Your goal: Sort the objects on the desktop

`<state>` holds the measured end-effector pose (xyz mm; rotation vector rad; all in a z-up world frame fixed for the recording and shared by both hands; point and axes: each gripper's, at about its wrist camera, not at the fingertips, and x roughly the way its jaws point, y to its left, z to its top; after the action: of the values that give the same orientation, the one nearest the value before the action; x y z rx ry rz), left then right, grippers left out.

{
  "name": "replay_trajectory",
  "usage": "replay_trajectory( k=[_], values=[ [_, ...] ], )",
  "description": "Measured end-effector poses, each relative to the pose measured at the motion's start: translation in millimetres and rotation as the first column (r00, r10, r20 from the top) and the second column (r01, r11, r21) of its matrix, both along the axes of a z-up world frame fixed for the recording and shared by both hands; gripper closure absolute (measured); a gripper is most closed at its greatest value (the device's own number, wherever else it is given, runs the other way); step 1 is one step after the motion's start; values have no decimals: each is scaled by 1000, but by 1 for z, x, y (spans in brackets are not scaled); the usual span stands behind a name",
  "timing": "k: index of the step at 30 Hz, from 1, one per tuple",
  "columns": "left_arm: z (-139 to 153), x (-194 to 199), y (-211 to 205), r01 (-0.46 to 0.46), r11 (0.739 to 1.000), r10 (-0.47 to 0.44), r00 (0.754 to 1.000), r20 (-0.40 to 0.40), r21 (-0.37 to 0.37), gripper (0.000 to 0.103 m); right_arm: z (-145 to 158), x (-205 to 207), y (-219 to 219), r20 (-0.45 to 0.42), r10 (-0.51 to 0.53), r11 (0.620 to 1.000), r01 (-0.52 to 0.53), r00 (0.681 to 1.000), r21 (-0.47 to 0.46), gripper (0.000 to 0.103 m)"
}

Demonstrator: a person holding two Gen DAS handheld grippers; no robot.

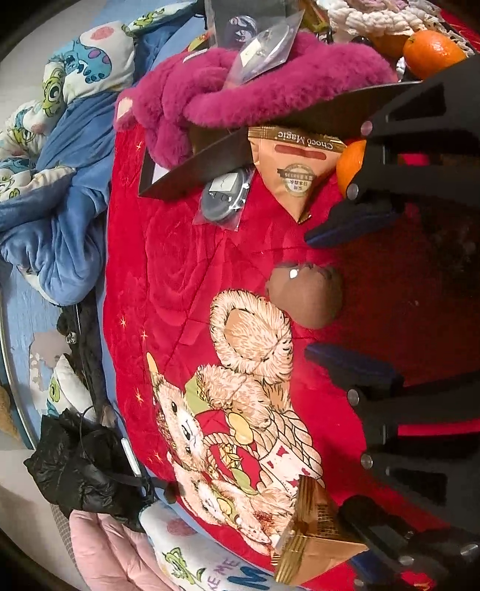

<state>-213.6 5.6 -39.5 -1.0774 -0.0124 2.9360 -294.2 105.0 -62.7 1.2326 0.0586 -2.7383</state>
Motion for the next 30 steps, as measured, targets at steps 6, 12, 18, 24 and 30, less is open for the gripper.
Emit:
replay_trajectory(
  k=[6,12,18,24,30],
  values=[
    [0,0,0,2,1000,-2,1000,0,-2,87,1,0,1,-8,2,1000,-2,1000,-3,68],
    [0,0,1,3,1000,-3,1000,0,-6,87,1,0,1,-12,1,1000,-1,1000,-7,69],
    [0,0,1,4,1000,-4,1000,-2,-6,87,2,2,1,-14,0,1000,0,1000,-8,69],
    [4,2,1,1,1000,-1,1000,-14,4,87,10,8,-1,-38,1,1000,0,999,7,69],
    [11,4,1,-4,1000,5,1000,-30,18,87,26,16,0,-73,4,1000,-4,997,0,69]
  ],
)
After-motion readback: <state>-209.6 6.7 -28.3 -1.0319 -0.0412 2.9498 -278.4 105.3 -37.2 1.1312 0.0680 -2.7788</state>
